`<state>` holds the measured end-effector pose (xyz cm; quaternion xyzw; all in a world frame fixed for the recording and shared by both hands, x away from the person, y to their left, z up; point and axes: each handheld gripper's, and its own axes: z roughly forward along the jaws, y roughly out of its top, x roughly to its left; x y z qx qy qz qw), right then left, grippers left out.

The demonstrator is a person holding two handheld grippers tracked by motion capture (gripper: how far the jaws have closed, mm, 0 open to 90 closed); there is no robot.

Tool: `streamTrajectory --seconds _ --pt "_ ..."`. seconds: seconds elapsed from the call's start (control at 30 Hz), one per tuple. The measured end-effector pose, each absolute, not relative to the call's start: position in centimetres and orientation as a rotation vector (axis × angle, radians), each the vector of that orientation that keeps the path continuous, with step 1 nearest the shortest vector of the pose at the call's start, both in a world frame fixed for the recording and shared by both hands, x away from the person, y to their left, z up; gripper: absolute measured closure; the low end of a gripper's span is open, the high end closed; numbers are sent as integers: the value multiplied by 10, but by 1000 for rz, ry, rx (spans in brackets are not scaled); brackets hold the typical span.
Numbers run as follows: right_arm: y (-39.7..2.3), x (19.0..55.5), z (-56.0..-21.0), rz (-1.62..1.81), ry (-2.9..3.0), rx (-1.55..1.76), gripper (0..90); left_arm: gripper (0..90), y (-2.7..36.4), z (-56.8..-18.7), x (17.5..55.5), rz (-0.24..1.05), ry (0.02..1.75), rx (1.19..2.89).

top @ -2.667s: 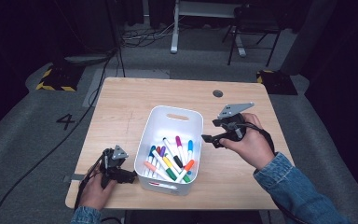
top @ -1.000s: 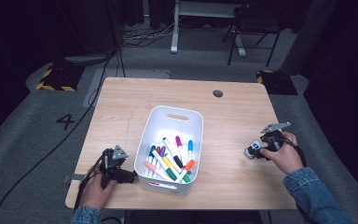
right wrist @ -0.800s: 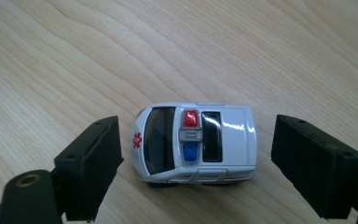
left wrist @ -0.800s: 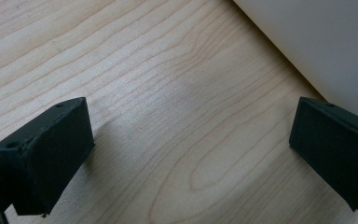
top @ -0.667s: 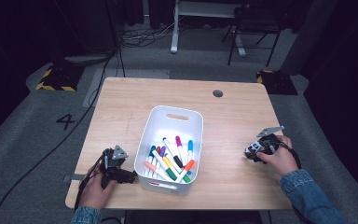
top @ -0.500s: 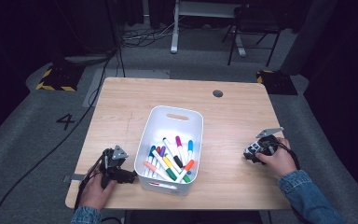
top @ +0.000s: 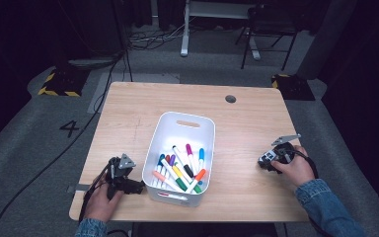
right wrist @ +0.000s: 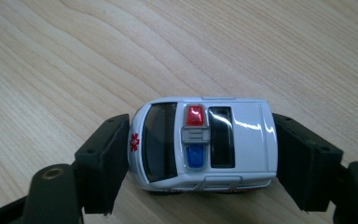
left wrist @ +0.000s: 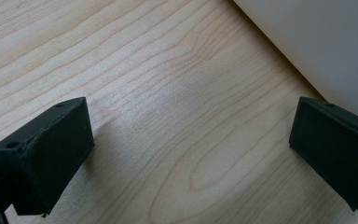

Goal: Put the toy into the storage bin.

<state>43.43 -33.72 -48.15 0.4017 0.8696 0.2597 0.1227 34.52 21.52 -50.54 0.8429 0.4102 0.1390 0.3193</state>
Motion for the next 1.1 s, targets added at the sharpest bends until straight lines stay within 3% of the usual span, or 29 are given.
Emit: streamTrajectory --seconds 0.63,1.1 --pt "-329 428 -445 818 2532 1138 260 0 216 -505 345 377 1076 2217" --pt "-300 415 -400 906 2535 1030 260 0 215 -505 344 388 1093 2208"
